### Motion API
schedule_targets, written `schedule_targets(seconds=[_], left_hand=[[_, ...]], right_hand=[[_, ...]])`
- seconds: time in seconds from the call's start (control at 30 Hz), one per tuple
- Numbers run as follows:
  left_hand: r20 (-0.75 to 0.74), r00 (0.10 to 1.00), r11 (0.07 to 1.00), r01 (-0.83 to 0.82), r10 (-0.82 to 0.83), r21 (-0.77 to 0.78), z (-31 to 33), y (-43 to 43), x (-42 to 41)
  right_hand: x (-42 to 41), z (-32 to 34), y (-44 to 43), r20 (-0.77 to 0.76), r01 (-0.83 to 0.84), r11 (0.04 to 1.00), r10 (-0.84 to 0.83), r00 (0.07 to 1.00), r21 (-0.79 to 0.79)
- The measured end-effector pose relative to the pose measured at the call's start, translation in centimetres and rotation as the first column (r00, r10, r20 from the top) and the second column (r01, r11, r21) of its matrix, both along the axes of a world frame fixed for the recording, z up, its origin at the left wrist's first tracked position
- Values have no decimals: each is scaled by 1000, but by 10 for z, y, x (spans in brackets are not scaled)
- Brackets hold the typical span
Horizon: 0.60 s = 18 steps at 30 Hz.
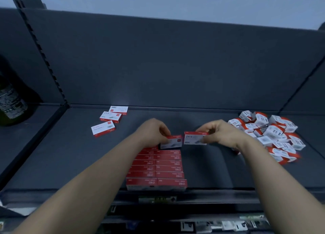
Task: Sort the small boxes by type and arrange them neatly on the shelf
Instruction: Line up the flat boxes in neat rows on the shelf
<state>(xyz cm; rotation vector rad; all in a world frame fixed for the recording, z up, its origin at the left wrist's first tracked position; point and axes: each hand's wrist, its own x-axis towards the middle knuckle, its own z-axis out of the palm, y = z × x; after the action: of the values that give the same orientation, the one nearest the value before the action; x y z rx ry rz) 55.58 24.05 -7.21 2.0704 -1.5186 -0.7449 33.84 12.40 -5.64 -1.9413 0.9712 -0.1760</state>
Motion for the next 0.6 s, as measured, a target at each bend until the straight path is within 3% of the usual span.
schedule_targets(seconds=[0.13,0.3,0.47,0.6], left_hand=[[-18,1000,1000,19,-19,-16,2,10,0],[18,1000,999,-20,21,-41,5,30,11],[23,994,992,-108,110,-66,-3,50,22],[-33,970,967,-243,241,-74,-16,65,20]], right_hand=[[11,-6,19,-46,-59,997,57,997,-50],[28,-16,41,2,-10,990,10,1000,-140],[33,-24,47,46,12,999,-9,999,-52],[37,-26,57,35,26,994,-30,999,104]])
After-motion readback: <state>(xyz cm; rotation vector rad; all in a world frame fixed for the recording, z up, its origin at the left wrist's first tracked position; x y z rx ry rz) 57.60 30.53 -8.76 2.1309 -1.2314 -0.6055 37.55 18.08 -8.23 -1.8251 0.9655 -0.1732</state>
